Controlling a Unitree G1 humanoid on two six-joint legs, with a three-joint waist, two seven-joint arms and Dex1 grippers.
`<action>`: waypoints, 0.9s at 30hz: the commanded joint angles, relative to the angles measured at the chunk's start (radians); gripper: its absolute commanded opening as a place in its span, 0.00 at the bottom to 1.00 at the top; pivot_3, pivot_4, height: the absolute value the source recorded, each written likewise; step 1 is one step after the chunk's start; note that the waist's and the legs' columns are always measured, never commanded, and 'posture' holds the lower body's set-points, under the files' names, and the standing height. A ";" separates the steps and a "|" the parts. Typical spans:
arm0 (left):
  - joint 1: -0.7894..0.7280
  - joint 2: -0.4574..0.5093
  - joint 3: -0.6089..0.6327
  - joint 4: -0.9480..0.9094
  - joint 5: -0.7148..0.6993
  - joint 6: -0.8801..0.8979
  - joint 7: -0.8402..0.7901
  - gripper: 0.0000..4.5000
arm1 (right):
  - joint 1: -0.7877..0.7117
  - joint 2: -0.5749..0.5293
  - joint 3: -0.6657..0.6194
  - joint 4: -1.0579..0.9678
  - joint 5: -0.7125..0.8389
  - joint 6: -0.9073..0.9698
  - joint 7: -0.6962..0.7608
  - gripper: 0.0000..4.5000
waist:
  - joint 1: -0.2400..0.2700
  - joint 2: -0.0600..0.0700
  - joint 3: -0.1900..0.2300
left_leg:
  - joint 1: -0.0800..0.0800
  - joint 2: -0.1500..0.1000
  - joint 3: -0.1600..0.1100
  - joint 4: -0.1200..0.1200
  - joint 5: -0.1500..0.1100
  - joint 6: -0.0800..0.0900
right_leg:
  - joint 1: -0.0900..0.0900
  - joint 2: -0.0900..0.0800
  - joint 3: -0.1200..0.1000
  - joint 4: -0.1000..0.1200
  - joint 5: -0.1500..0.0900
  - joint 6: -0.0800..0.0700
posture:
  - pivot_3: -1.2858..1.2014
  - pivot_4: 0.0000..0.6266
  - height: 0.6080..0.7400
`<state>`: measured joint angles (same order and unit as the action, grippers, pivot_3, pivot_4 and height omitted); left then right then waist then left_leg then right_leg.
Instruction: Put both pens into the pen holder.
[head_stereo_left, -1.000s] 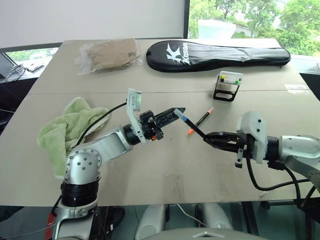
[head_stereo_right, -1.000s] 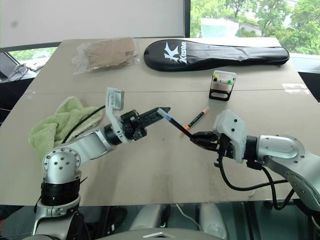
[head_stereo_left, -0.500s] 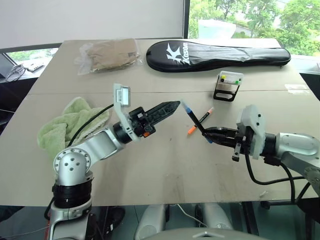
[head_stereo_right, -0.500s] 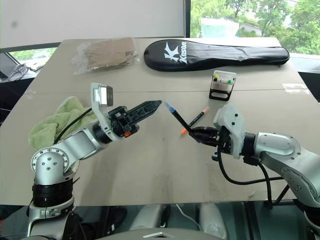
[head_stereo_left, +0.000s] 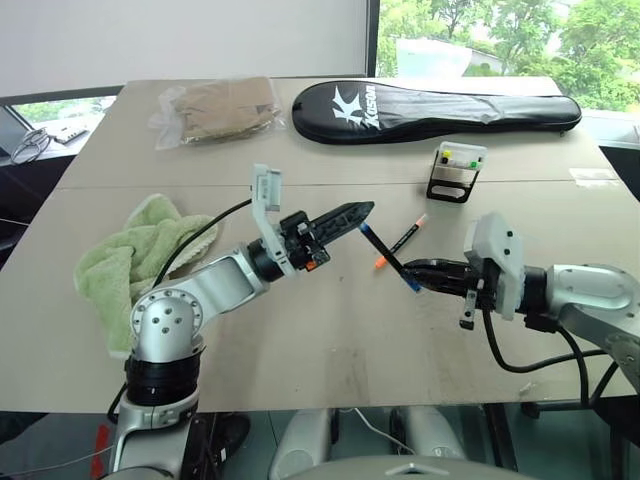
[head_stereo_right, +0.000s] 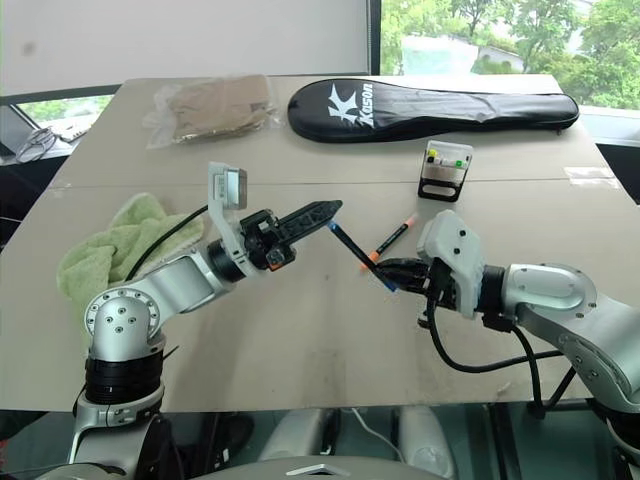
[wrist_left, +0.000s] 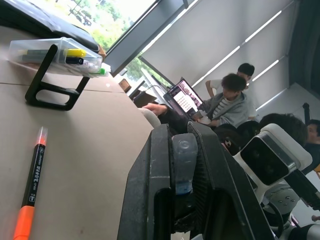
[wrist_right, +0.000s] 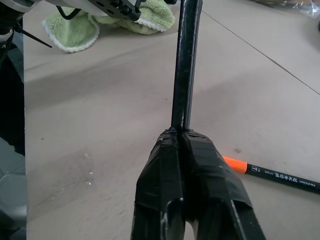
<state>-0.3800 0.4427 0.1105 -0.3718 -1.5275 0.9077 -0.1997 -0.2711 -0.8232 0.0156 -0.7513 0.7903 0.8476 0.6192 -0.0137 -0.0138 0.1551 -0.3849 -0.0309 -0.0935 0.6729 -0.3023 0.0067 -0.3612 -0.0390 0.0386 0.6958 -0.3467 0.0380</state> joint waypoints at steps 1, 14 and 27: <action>-0.002 -0.003 0.008 -0.029 -0.028 -0.007 -0.021 0.00 | -0.005 -0.004 -0.022 -0.011 0.022 -0.001 0.024 0.14 | 0.000 0.000 0.000 | 0.000 0.000 0.000 0.000 0.000 0.000 | 0.000 0.000 0.000 0.000 0.000 0.000 | 0.52 0.24 1.00; 0.000 0.004 -0.035 -0.046 0.045 0.000 -0.099 0.00 | -0.247 0.170 -0.064 0.145 0.370 0.206 -0.203 0.57 | -0.002 0.000 0.000 | 0.000 0.000 0.000 0.000 0.000 0.000 | 0.000 0.000 0.000 0.000 0.000 0.000 | 0.52 0.24 1.00; 0.000 -0.014 -0.045 -0.055 0.139 -0.017 -0.170 0.00 | -0.292 0.144 -0.021 0.144 0.401 0.272 -0.200 0.00 | -0.004 0.000 0.000 | -0.001 0.000 -0.001 0.000 0.000 0.000 | -0.001 0.000 -0.001 0.000 0.000 0.000 | 0.52 0.24 1.00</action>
<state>-0.3762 0.4402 0.0678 -0.3801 -1.3806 0.9070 -0.3428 -0.5543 -0.6830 -0.0074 -0.5832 1.1707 1.1128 0.4239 -0.0175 -0.0139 0.1552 -0.3858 -0.0311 -0.0944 0.6726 -0.3023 0.0066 -0.3620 -0.0391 0.0377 0.6955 -0.3467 0.0379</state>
